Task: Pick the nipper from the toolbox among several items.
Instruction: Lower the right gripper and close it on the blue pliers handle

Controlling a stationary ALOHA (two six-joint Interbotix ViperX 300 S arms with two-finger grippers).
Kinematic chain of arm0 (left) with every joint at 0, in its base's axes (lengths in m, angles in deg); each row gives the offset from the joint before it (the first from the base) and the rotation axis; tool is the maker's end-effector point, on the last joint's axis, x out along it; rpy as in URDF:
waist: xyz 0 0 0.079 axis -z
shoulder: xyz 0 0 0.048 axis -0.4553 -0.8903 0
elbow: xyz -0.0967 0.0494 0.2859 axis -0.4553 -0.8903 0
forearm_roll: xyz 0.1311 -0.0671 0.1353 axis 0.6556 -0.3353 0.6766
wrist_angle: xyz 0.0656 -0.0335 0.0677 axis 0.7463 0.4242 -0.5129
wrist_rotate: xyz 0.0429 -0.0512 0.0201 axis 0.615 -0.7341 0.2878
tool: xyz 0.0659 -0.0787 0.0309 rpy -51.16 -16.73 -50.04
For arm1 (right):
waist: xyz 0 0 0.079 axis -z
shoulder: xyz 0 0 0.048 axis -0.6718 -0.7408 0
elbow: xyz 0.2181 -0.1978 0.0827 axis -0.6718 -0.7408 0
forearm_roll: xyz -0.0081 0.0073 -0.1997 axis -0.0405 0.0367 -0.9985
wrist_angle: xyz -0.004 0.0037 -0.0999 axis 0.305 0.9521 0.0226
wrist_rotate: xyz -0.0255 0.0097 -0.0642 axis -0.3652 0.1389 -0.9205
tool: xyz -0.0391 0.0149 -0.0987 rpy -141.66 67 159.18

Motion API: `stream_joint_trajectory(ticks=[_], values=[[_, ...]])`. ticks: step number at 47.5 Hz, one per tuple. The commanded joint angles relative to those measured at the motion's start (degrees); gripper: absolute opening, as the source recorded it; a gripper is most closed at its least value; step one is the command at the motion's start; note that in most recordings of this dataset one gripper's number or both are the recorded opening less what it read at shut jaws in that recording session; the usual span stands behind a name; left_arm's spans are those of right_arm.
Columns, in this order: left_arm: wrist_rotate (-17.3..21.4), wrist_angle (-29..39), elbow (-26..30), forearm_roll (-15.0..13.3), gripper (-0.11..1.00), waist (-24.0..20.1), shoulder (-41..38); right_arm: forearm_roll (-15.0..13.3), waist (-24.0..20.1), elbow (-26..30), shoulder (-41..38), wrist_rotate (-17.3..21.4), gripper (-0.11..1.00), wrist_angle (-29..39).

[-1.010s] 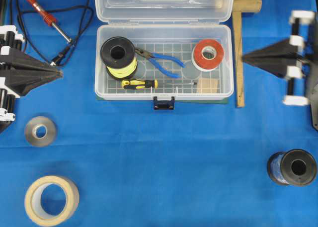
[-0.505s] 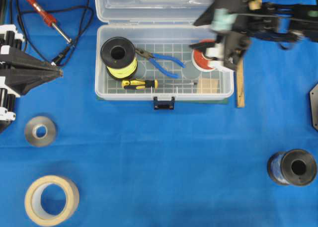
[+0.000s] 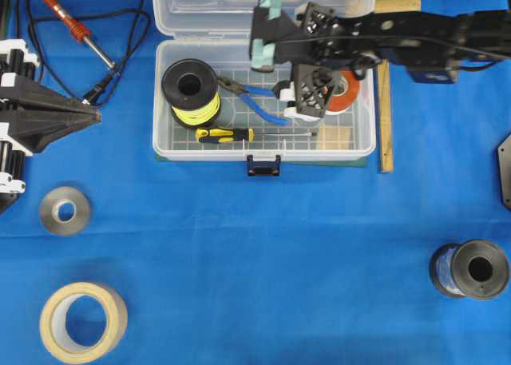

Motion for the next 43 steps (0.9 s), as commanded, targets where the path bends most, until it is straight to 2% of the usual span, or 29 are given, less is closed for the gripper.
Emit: stream_joint_trajectory(ticks=[1,7,18,21,26,28,35,43], values=[[-0.09,-0.53,0.7,0.0,0.0,-0.09,-0.44,0.7,0.18,1.93,-1.05,-0.09,0.61,-0.97],[-0.09,-0.35,0.53,-0.09,0.0,-0.09,-0.44,1.76,0.09,2.64,-3.69,-0.09,0.61,-2.29],[-0.09,-0.18,0.35,-0.09,0.0,-0.09,-0.44,1.85,-0.09,2.9,-6.33,-0.26,0.57,-2.9],[-0.18,-0.09,0.35,0.0,0.0,-0.09,-0.44,1.76,-0.35,2.9,-6.33,-0.44,0.48,-2.72],[-0.26,-0.09,0.35,-0.09,0.0,-0.09,-0.44,1.67,-0.88,2.9,-6.24,-0.62,0.2,-2.55],[-0.26,0.0,0.35,-0.09,0.0,-0.09,-0.44,1.67,-0.97,2.9,-6.15,-0.97,0.13,-2.2],[-0.35,0.0,0.35,-0.09,0.0,-0.09,-0.44,1.67,-0.88,2.9,-4.39,-1.49,0.13,-1.67],[-0.44,-0.09,0.35,-0.18,0.0,-0.09,-0.44,1.58,-0.44,2.64,1.32,-1.49,0.13,-1.14]])
